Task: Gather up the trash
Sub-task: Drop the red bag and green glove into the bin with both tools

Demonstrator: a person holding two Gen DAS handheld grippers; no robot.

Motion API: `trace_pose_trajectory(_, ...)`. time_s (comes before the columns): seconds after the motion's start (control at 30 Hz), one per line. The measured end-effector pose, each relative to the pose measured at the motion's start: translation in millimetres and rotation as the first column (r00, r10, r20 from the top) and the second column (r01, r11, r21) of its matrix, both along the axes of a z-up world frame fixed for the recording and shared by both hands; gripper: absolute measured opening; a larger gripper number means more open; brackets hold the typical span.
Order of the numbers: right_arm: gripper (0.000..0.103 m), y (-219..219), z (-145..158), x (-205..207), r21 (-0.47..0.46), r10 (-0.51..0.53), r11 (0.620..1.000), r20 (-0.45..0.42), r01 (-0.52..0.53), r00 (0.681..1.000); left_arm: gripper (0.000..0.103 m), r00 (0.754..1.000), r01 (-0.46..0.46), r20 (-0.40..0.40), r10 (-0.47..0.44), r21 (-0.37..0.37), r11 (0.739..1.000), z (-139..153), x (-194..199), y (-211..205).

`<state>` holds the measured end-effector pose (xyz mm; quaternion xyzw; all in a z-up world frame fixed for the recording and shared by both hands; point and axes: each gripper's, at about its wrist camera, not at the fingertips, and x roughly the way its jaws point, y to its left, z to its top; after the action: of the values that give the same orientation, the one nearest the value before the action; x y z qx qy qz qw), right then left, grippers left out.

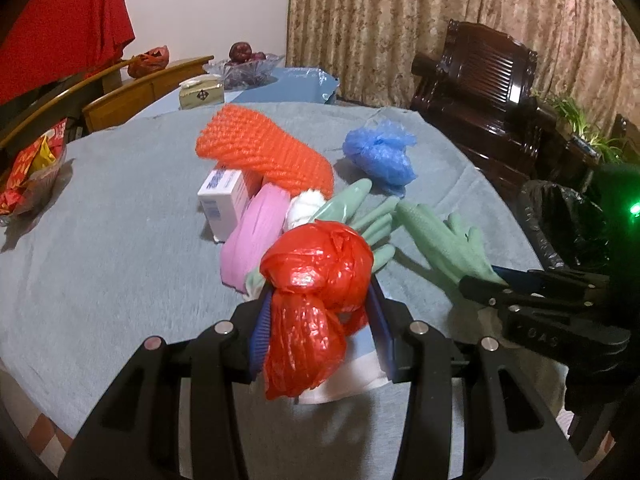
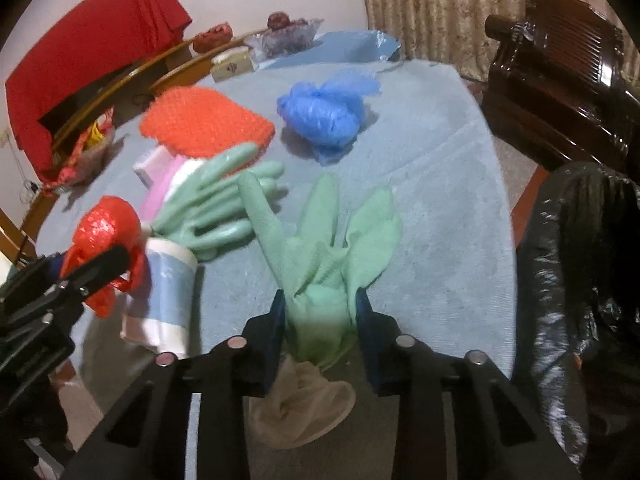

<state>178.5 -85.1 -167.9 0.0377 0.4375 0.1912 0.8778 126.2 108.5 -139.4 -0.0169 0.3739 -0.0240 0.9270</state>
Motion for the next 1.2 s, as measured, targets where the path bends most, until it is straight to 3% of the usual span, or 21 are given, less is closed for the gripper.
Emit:
trace_pose_trajectory(0.2,0.033,-23.5,48.3,-15.8,0.049,-0.039,0.998,0.108,0.033,0.993,0.042,0.998,0.029,0.048,-0.029,-0.014,0.999,24.0,-0.2,-13.2)
trace_pose_trajectory(0.4,0.033,-68.5,85.9,-32.7,0.079,-0.122,0.991,0.188,0.109,0.975,0.042,0.988,0.117,0.102,-0.113,-0.036,0.992,51.9,9.0,-52.0)
trace_pose_trajectory(0.53,0.033,-111.4,97.2,-46.0,0.072,-0.207,0.978,0.209,0.196,0.956,0.042,0.973,0.2,0.127,-0.192,-0.05,0.979,62.4,15.6,-90.7)
trace_pose_trajectory(0.77,0.033,-185.6,100.6,-61.3,0.041,-0.348,0.937,0.223,0.348,0.911,0.042,0.925,0.362,0.151,-0.35,-0.062,0.93,68.5,22.3,-177.7)
trace_pose_trajectory(0.93,0.034,-222.3,99.5,-66.7,0.011,-0.408,0.908,0.243,0.418,0.88,0.044,0.898,0.426,0.153,-0.413,-0.072,0.902,65.3,26.6,-224.8)
trace_pose_trajectory(1.0,0.04,-236.0,95.8,-66.4,0.004,-0.43,0.897,0.236,0.442,0.871,0.047,0.887,0.453,0.148,-0.438,-0.083,0.888,63.8,30.5,-243.1)
trace_pose_trajectory(1.07,0.047,-242.5,93.0,-65.4,-0.003,-0.453,0.884,0.237,0.467,0.859,0.065,0.878,0.472,0.143,-0.457,-0.091,0.877,61.9,32.1,-252.7)
trace_pose_trajectory(1.1,0.051,-247.8,91.8,-66.8,-0.005,-0.465,0.878,0.24,0.48,0.852,0.068,0.876,0.475,0.143,-0.461,-0.094,0.875,61.5,33.8,-257.4)
trace_pose_trajectory(1.2,0.073,-256.9,90.4,-73.5,-0.003,-0.489,0.863,0.251,0.506,0.835,0.074,0.874,0.48,0.141,-0.466,-0.099,0.871,60.1,33.7,-260.3)
